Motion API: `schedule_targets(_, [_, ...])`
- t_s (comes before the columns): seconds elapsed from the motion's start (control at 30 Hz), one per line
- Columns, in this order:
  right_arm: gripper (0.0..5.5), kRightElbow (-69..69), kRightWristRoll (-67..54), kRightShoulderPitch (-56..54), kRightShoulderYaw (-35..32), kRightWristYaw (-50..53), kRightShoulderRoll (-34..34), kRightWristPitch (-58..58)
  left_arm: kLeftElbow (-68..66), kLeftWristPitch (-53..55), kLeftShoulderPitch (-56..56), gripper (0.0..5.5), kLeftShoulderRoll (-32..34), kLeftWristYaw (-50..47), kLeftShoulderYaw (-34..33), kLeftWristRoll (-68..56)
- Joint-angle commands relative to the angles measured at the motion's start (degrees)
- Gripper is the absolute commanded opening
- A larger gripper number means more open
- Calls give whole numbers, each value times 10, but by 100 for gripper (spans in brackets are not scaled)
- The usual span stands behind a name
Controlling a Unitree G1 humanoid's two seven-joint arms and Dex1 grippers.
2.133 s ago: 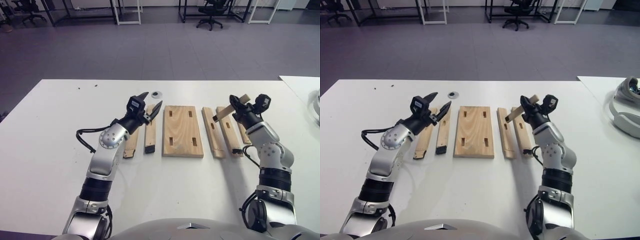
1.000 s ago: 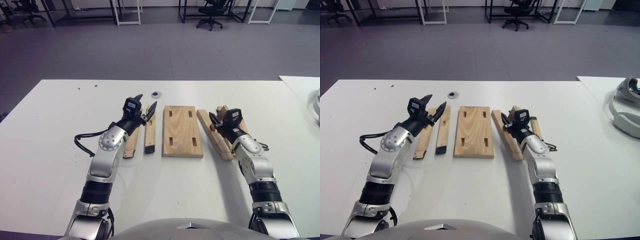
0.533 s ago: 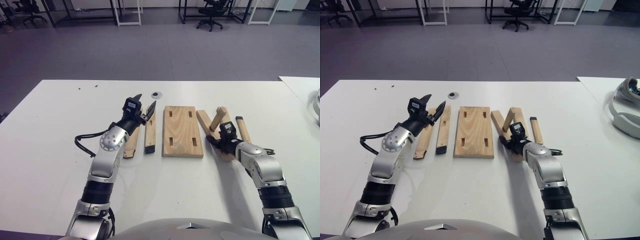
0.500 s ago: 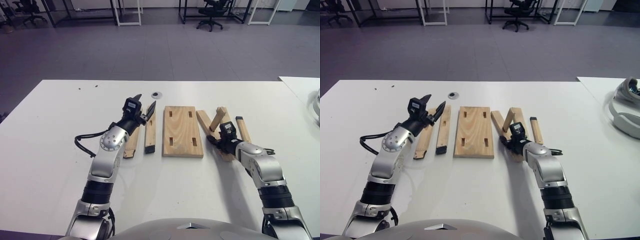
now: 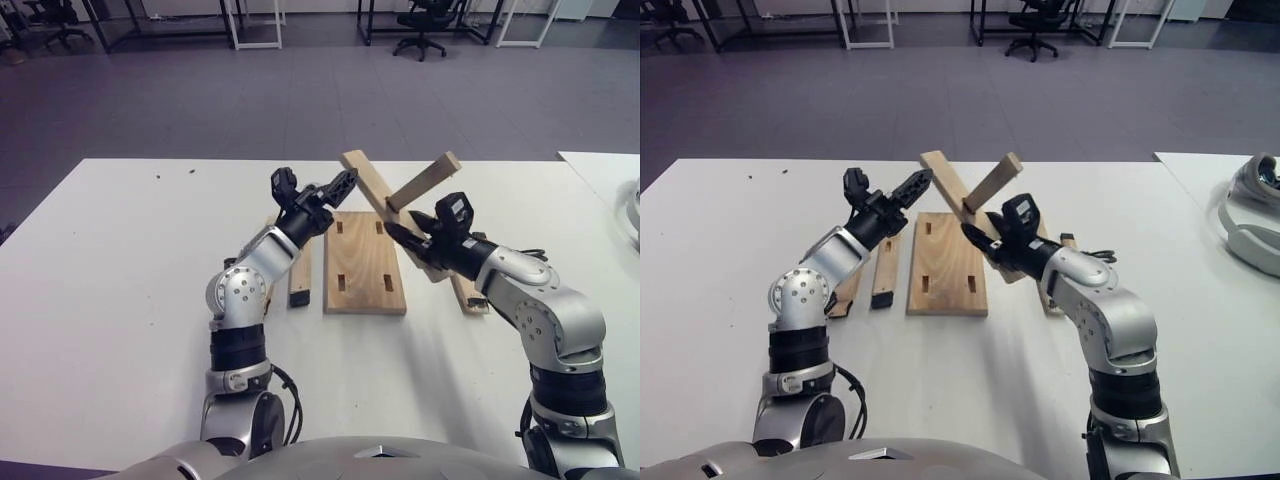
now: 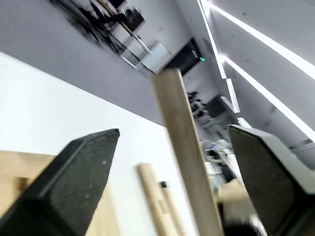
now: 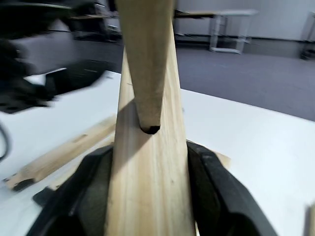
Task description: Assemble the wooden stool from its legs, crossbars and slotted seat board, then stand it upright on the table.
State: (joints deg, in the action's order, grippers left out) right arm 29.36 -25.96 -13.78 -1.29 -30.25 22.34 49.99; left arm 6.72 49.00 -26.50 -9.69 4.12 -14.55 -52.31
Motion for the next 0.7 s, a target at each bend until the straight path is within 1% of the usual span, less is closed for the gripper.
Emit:
schedule_targets(0.03, [209, 31, -5, 3, 26, -24, 26, -24, -3, 19, -30, 407, -8, -42, -31, -61])
schedule_targets(0.1, [209, 34, -5, 8, 32, -22, 26, -33, 11, 28, -17, 377, 2, -45, -20, -70])
schedule_targets(0.13, [209, 33, -6, 8, 31, -19, 24, -36, 20, 33, -6, 351, 6, -46, -13, -70])
schedule_targets(0.23, [209, 30, 1, 6, 38, -14, 25, -49, 47, 55, 23, 300, 16, -52, -2, -80])
schedule_targets(0.4, [209, 30, 9, 9, 50, -24, 39, -67, 57, 53, 33, 193, 22, -64, -11, -112])
schedule_targets(0.43, [209, 30, 9, 9, 52, -26, 41, -70, 59, 51, 33, 159, 21, -64, -11, -120])
schedule_targets(0.5, [209, 29, 13, 9, 56, -28, 45, -74, 68, 51, 36, 121, 16, -69, -11, -142])
schedule_targets(0.53, [209, 28, 14, 9, 58, -29, 46, -76, 75, 49, 37, 106, 14, -71, -10, -153])
schedule_targets(0.63, [209, 27, 17, 9, 62, -23, 44, -82, 94, 40, 51, 104, 20, -85, -6, -160])
schedule_targets(0.67, [238, 28, 17, 11, 64, -22, 45, -84, 101, 31, 65, 104, 28, -94, -10, -144])
schedule_targets(0.7, [254, 30, 20, 21, 65, -25, 53, -88, 111, 18, 82, 103, 37, -107, -21, -126])
